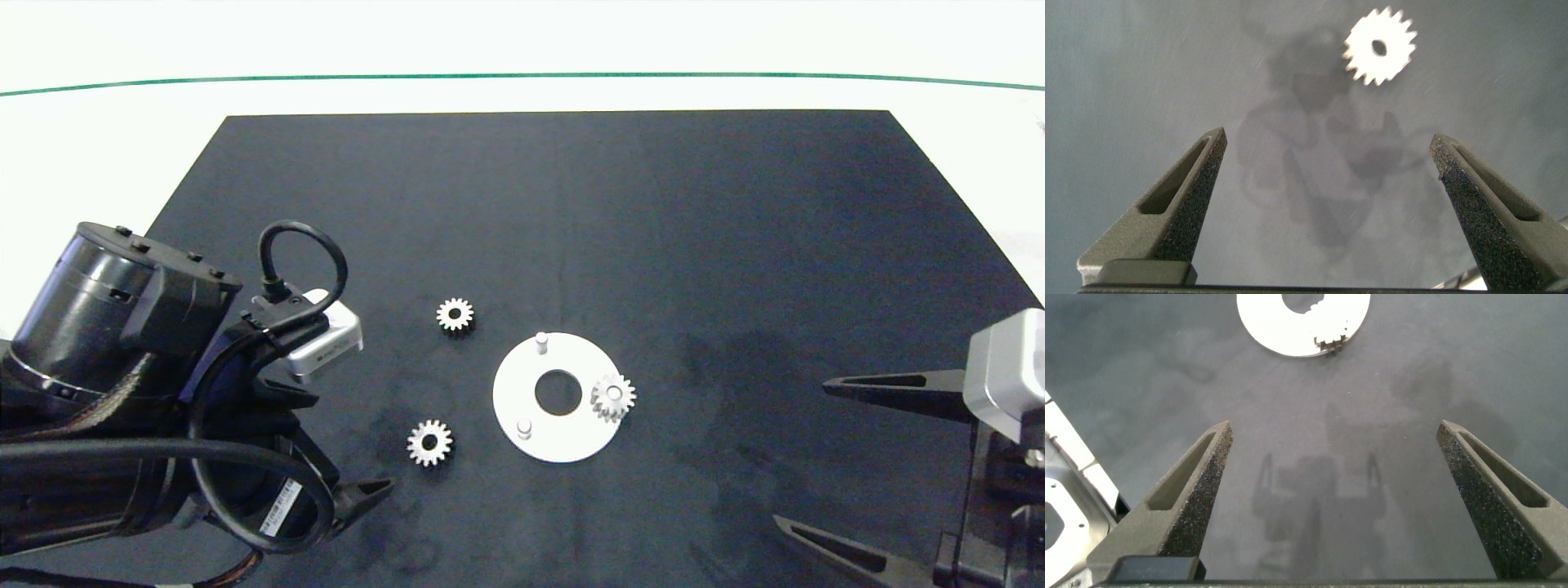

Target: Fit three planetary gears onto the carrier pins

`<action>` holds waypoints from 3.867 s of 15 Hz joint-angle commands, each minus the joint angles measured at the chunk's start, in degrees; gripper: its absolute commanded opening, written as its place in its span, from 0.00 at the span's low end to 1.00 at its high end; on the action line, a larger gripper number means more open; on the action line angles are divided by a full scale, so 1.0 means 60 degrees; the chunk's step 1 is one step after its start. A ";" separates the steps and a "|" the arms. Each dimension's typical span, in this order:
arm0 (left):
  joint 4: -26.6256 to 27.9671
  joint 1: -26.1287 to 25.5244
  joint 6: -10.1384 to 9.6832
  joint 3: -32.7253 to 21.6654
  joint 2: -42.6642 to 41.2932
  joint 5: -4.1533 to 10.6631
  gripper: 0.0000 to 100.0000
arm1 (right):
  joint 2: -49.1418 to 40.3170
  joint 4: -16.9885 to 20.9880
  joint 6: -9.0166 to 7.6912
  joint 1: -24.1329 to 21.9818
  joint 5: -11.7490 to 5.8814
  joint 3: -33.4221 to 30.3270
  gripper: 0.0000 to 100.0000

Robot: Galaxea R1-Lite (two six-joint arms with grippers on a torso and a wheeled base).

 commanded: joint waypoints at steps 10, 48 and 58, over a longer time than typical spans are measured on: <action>-0.0683 -0.0604 -0.0006 0.0064 0.1194 0.1529 1.00 | -0.0475 -0.0030 -0.0045 0.0058 -0.0016 0.0088 1.00; -0.2045 -0.1131 -0.0563 0.0078 0.2717 0.1470 0.59 | -0.0489 0.0014 -0.0074 0.0087 -0.0001 0.0132 1.00; -0.2265 -0.1293 -0.0636 0.0152 0.3040 0.1470 0.39 | -0.0445 -0.0016 -0.0074 0.0087 -0.0001 0.0161 1.00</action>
